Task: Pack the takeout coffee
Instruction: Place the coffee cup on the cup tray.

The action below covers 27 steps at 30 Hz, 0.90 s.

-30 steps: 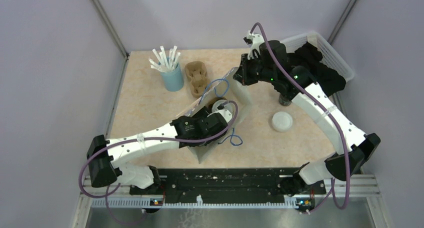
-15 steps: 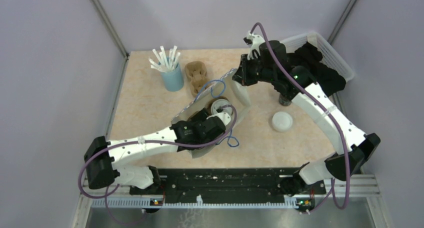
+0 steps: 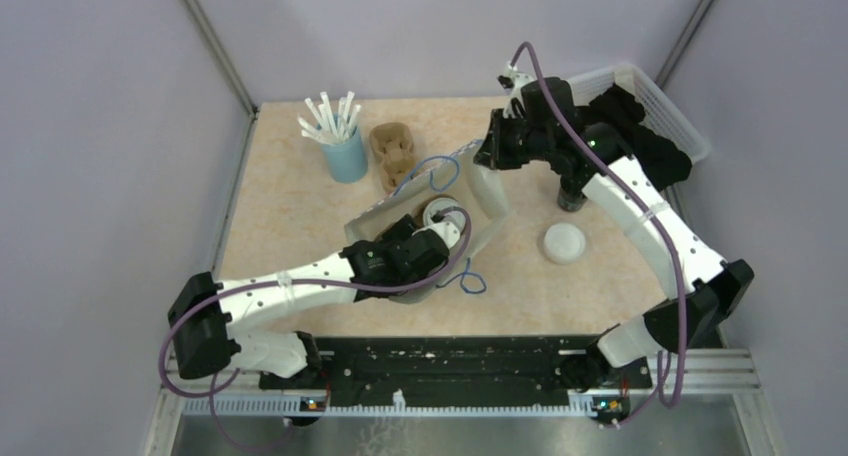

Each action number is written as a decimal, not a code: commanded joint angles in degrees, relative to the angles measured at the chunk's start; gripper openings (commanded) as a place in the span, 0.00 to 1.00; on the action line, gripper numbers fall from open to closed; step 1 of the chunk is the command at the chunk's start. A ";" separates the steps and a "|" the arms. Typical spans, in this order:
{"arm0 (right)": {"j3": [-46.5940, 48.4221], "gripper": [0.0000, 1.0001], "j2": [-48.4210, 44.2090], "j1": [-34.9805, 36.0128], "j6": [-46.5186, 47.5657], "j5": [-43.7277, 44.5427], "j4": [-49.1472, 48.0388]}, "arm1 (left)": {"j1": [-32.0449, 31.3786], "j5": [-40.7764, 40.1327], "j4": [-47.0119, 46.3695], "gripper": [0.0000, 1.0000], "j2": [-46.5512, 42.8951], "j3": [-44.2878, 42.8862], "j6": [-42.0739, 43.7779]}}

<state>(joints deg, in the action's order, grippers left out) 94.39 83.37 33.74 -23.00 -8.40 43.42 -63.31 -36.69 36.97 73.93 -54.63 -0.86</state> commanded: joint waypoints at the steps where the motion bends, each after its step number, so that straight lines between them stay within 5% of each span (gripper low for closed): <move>1: 5.08 0.00 3.79 -2.23 -3.84 -3.57 8.72 | 1.15 1.42 -1.67 0.57 0.97 0.55 1.39; 27: 24.28 0.00 21.99 -5.41 3.12 -3.07 18.81 | 21.27 35.18 4.86 0.54 14.90 -9.06 11.42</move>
<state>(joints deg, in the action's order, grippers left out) 113.40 103.07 29.67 -21.71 -9.74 61.06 -44.80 -12.27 39.11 83.83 -64.31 8.86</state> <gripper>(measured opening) 0.004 0.744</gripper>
